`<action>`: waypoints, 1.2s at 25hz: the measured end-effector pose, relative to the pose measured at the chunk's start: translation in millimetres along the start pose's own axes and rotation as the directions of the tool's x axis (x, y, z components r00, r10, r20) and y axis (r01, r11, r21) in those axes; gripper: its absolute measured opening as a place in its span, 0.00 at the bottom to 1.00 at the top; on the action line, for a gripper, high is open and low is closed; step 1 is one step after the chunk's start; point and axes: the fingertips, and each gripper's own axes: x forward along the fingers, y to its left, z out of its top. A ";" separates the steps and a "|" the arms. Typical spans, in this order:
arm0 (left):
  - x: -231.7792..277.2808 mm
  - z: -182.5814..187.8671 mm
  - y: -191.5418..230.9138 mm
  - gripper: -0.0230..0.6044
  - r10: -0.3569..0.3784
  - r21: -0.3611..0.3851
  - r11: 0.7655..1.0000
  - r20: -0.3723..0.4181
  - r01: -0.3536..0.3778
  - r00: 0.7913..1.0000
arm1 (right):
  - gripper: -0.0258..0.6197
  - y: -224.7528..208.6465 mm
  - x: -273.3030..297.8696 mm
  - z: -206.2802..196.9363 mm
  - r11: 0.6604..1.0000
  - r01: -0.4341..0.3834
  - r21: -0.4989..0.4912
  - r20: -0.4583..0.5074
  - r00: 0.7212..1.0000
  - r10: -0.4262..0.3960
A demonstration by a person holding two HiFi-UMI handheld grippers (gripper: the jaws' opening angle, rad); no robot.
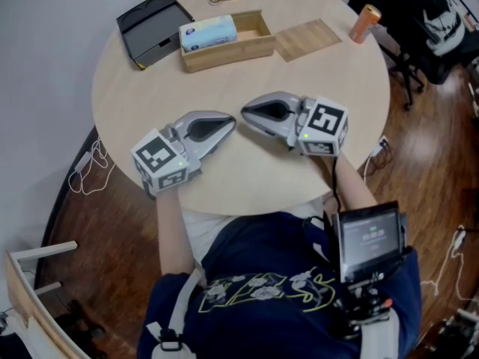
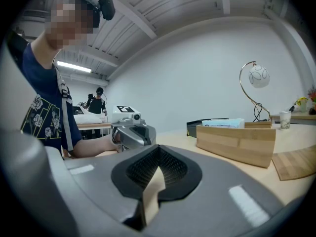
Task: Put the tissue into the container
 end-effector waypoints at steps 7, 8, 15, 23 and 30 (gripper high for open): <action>-0.4 0.2 1.4 0.04 0.013 -0.002 1.000 0.000 -0.013 1.000 | 0.04 0.0 -0.4 0.4 1.000 0.000 0.002 0.002 1.000 0.000; -0.4 0.2 1.6 0.04 0.015 -0.002 1.000 0.001 -0.015 1.000 | 0.04 -0.1 -0.5 0.4 1.000 0.000 0.002 0.001 1.000 0.000; -0.9 0.0 1.8 0.04 0.015 -0.003 1.000 0.000 -0.015 1.000 | 0.04 -0.1 -0.2 0.3 1.000 0.000 0.001 0.001 1.000 0.000; -0.7 0.0 1.6 0.04 0.016 -0.003 1.000 -0.001 -0.016 1.000 | 0.04 0.0 -0.3 0.2 1.000 -0.002 -0.001 0.001 1.000 0.002; -1.4 0.5 0.7 0.04 0.015 -0.001 1.000 0.000 -0.015 1.000 | 0.04 1.3 -0.4 0.6 1.000 0.000 0.000 0.000 1.000 0.000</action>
